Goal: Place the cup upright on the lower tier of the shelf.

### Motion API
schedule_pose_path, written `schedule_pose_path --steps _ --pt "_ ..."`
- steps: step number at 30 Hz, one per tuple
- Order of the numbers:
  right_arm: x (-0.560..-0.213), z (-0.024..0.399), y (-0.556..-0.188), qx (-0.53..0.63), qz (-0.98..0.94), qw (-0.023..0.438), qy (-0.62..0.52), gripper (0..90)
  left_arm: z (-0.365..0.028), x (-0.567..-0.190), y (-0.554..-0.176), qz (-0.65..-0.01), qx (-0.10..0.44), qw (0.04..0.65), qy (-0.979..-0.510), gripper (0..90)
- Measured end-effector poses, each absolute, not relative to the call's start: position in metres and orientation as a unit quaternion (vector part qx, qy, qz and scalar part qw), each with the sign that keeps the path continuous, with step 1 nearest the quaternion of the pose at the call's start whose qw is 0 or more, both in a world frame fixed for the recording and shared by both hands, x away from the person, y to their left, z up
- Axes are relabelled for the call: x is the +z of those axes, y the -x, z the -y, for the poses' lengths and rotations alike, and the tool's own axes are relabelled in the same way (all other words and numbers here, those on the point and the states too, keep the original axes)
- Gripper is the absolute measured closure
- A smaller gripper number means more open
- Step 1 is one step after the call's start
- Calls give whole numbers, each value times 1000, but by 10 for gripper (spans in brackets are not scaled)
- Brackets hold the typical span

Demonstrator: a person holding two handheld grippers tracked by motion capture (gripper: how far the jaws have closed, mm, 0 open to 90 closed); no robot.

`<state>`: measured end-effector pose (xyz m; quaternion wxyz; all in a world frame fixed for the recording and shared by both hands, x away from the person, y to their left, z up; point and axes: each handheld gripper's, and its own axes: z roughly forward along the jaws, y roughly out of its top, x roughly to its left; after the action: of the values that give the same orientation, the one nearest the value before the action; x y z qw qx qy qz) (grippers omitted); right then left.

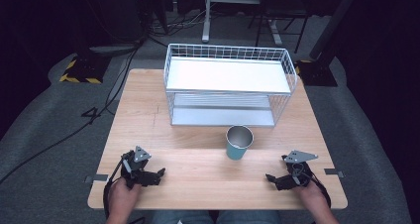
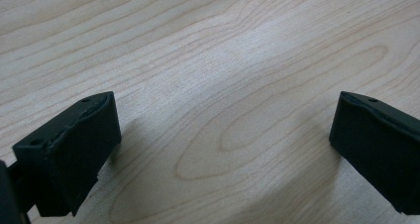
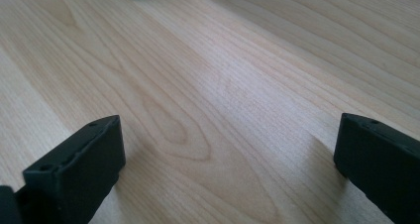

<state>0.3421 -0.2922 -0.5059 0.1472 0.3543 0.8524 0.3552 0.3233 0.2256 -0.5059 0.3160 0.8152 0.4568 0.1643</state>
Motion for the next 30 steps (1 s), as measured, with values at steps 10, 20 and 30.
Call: schedule_pose_path --steps 10,20,30 --pt "-494 288 -338 390 -829 160 -368 0 -225 -506 -323 -459 163 318 -813 0" --pt "-478 259 -335 434 -820 171 -331 0 -225 -506 -321 -462 164 318 -812 0" --pt "-472 238 -346 444 -820 142 -333 1 -225 -506 -320 -464 165 316 -811 0"
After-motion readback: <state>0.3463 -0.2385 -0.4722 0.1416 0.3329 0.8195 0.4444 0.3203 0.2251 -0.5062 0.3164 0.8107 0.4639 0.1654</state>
